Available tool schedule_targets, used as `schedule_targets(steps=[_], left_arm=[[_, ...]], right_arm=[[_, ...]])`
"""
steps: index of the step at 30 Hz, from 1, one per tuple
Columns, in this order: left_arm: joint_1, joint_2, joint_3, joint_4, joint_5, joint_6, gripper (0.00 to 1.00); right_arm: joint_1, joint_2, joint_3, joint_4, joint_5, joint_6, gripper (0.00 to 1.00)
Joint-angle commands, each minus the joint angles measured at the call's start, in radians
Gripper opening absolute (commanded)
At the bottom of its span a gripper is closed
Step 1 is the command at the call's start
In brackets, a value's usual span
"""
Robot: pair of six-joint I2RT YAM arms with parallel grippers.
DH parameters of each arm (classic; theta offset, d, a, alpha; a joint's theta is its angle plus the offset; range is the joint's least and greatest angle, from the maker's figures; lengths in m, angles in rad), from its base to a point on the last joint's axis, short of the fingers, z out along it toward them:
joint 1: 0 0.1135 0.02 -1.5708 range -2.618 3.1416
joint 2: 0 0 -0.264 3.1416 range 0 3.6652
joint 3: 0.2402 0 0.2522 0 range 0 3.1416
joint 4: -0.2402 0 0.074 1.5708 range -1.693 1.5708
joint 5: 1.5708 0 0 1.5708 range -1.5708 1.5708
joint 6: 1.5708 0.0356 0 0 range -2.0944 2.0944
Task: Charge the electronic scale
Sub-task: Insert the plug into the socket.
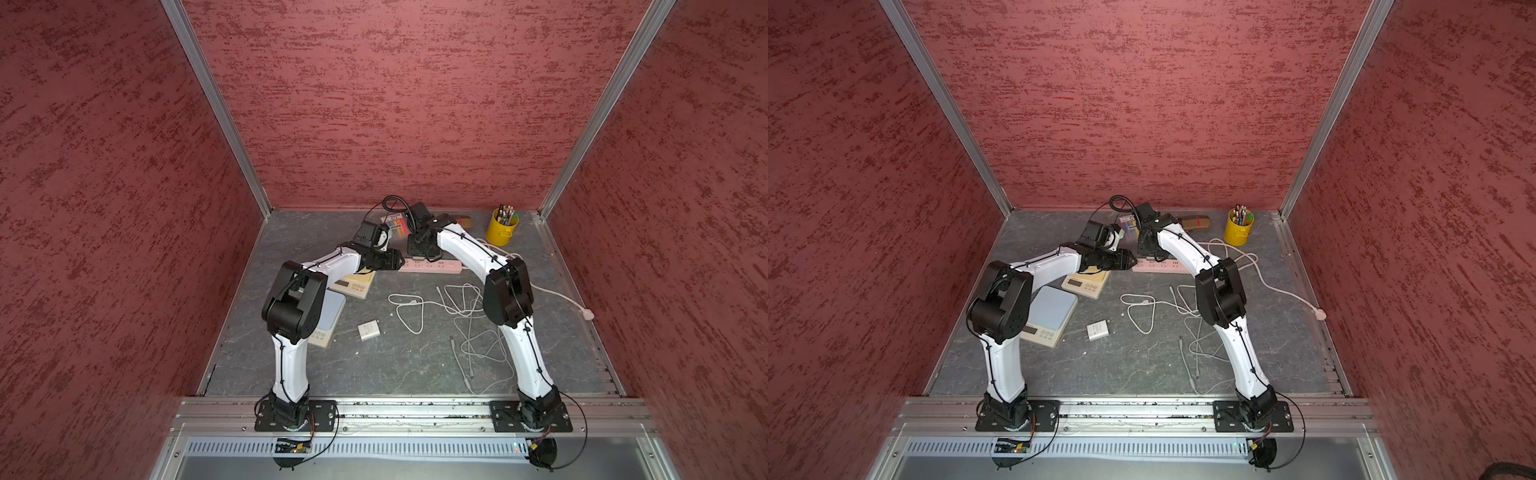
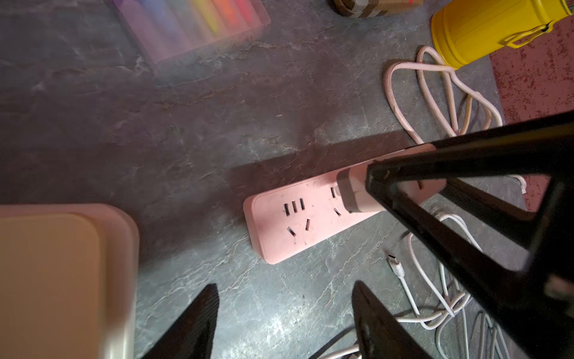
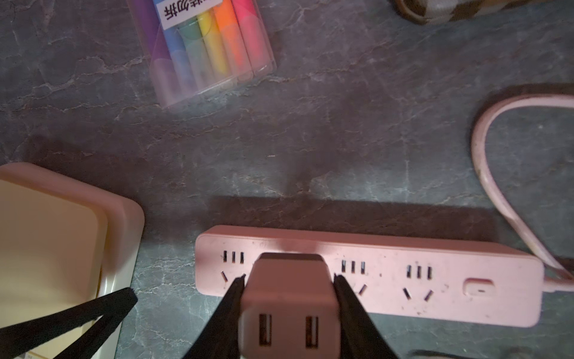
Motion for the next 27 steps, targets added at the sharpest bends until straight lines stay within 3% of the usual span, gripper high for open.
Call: schedule_targets(steps=[1,18,27], left_arm=[[-0.002,0.030,0.024,0.012,0.020,-0.028,0.68],[-0.023,0.101,0.056,-0.013,0.000,-0.021,0.64],[-0.023,0.112,0.059,-0.025,0.000,-0.019,0.62]], right_arm=[[-0.002,0.013,0.029,-0.026,0.008,0.021,0.00],[0.003,0.013,-0.031,0.019,0.016,0.011,0.00],[0.006,0.039,-0.016,-0.045,0.049,-0.002,0.00]])
